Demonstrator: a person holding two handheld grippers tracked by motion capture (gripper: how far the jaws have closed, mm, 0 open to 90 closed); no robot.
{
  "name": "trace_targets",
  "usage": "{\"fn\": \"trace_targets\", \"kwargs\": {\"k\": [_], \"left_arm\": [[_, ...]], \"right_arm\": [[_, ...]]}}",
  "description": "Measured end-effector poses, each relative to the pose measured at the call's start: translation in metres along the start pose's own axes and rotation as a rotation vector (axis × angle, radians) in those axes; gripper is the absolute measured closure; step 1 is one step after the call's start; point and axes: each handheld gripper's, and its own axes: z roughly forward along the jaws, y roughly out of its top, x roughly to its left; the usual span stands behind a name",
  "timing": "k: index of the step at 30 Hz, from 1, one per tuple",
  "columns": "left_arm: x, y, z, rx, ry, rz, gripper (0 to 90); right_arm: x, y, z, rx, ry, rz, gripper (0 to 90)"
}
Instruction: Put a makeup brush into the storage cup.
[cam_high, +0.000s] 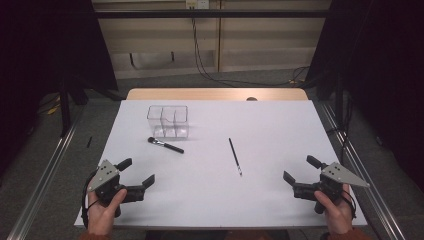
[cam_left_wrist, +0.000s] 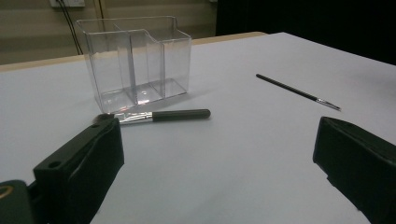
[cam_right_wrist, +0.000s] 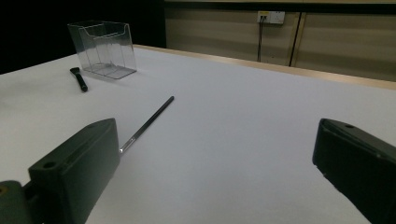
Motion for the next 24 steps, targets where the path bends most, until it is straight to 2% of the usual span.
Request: {"fn": "trace_targets", "kwargs": {"k": [8, 13, 17, 19, 22, 24], "left_arm": [[0.004, 0.007, 0.008, -0.008, -0.029, 0.017, 2.0], [0.012, 0.014, 0.016, -0.022, -0.032, 0.007, 1.9], [0.016, 0.016, 0.02, -0.016, -0.033, 0.013, 1.9], [0.019, 0.019, 0.026, -0.003, -0.053, 0.021, 2.0], [0.024, 0.02, 0.035, 0.003, -0.046, 0.017, 1.9], [0.025, 0.022, 0.038, 0.003, -0.039, 0.03, 2.0]], "right_arm": [[0.002, 0.0, 0.0, 0.005, 0.005, -0.004, 0.0], [0.003, 0.0, 0.001, 0.005, 0.013, -0.012, 0.0], [0.004, 0.0, 0.001, 0.007, 0.013, -0.012, 0.0], [0.004, 0.0, 0.002, 0.011, 0.016, -0.017, 0.0], [0.005, 0.0, 0.002, 0.011, 0.018, -0.017, 0.0], [0.006, 0.0, 0.002, 0.012, 0.023, -0.021, 0.0]]}}
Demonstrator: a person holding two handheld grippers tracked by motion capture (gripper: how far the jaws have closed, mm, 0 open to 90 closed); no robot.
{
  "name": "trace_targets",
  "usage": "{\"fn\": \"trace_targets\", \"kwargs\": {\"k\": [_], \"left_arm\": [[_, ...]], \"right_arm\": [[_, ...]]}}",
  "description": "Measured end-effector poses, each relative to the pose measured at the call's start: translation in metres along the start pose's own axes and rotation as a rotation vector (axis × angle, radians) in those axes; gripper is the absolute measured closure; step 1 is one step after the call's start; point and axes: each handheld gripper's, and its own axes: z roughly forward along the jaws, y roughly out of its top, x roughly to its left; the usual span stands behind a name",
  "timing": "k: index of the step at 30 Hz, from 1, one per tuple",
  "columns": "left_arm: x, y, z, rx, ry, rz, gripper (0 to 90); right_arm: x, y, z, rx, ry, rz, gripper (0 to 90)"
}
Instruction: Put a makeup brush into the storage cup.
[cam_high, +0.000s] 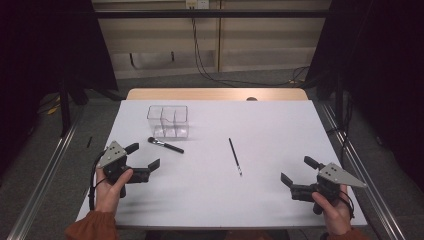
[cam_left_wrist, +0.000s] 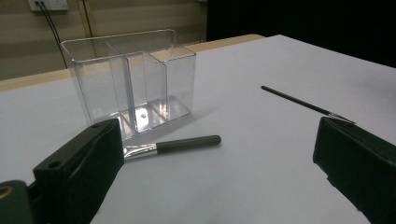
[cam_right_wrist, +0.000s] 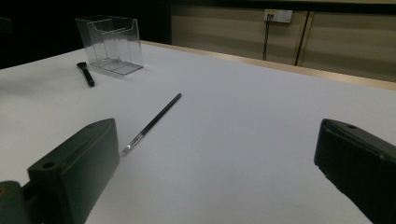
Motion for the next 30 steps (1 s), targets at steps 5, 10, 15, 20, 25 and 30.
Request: {"fn": "trace_targets", "kwargs": {"k": [5, 10, 15, 20, 25, 30], "left_arm": [[0.004, 0.01, 0.008, -0.026, 0.02, 0.019, 1.7], [0.005, 0.021, 0.018, -0.049, 0.018, 0.035, 1.6], [0.007, 0.026, 0.024, -0.04, 0.004, 0.034, 2.8], [0.008, 0.03, 0.027, -0.052, 0.007, 0.041, 2.3], [0.015, 0.03, 0.035, -0.03, 0.014, 0.034, 2.5], [0.02, 0.034, 0.043, -0.077, 0.033, 0.011, 2.0]], "right_arm": [[-0.001, 0.0, 0.001, 0.003, 0.001, -0.003, 0.0], [0.0, 0.0, 0.001, 0.001, 0.004, -0.004, 0.0], [0.0, 0.0, 0.001, 0.002, 0.003, -0.001, 0.0], [0.0, 0.0, 0.002, 0.001, 0.006, -0.002, 0.0], [0.0, 0.0, 0.002, 0.001, 0.005, -0.003, 0.0], [0.0, 0.0, 0.002, 0.003, 0.005, -0.003, 0.0]]}}
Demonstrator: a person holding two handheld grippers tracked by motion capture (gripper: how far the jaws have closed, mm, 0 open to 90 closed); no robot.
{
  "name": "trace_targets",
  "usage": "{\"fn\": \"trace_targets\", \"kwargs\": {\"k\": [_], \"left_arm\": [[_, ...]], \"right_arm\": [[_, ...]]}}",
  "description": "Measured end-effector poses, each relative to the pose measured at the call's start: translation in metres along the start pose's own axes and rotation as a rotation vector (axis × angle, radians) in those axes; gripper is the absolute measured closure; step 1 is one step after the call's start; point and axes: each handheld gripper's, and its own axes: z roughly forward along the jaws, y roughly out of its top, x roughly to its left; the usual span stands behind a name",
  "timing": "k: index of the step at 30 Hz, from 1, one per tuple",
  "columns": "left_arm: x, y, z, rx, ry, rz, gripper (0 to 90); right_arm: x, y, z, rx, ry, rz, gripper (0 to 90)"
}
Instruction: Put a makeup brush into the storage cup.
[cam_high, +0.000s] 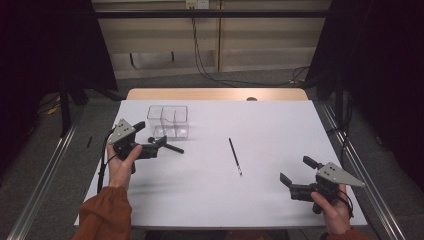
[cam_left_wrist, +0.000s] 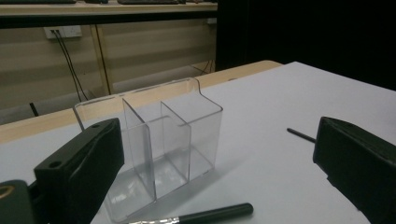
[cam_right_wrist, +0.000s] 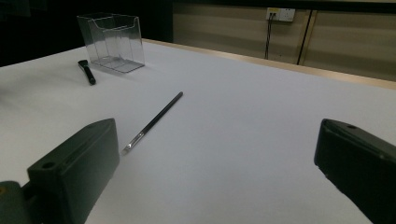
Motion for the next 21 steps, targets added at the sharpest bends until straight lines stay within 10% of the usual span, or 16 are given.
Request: {"fn": "trace_targets", "kwargs": {"k": [15, 21], "left_arm": [[0.009, 0.014, 0.015, 0.048, 0.031, 0.057, 1.2], [0.01, 0.025, 0.019, 0.19, -0.036, 0.086, 1.4]], "right_arm": [[0.0, 0.0, 0.0, 0.003, 0.001, 0.0, 0.0], [0.0, 0.0, 0.0, 0.001, 0.004, -0.002, 0.0]]}}
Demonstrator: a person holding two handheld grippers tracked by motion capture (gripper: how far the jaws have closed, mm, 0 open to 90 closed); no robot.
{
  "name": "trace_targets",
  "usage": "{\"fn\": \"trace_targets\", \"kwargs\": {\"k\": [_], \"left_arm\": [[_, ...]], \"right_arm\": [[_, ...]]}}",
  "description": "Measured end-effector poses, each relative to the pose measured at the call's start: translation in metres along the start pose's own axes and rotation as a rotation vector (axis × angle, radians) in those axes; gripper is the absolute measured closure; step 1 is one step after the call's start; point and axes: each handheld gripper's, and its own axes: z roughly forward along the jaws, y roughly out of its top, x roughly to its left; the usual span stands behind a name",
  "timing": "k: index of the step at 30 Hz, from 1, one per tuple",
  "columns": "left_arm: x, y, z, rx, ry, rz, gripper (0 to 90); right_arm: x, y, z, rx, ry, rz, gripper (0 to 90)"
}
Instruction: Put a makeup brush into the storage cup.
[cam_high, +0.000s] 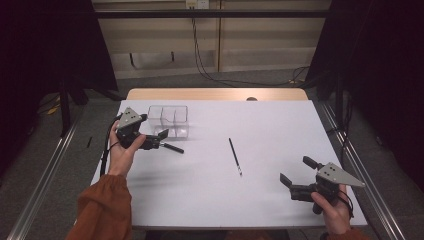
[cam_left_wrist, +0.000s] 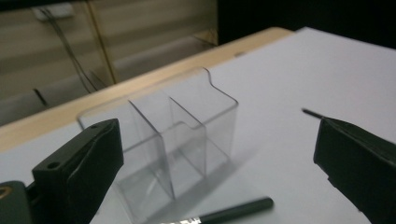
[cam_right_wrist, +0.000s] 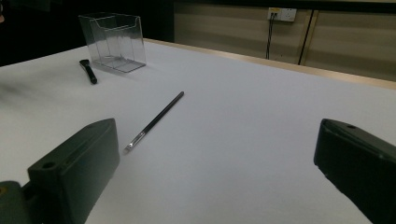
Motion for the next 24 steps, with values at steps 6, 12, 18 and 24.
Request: {"fn": "trace_targets", "kwargs": {"k": [6, 12, 18, 24], "left_arm": [[-0.0023, 0.0024, 0.0023, 0.063, 0.013, 0.041, 1.6], [-0.0015, 0.0032, 0.004, 0.15, -0.033, 0.068, 2.3], [0.0002, 0.0069, 0.0028, 0.205, -0.061, 0.081, 3.2], [-0.002, 0.0072, 0.0073, 0.287, -0.084, 0.12, 3.3]], "right_arm": [[-0.0002, -0.0001, -0.0001, 0.002, 0.003, 0.001, 0.0], [0.0, -0.0001, 0.0001, 0.004, 0.005, 0.0, 0.0], [0.0001, -0.0001, 0.0001, 0.004, 0.006, -0.002, 0.0], [0.0002, -0.0003, 0.0001, 0.011, 0.008, -0.004, 0.0]]}}
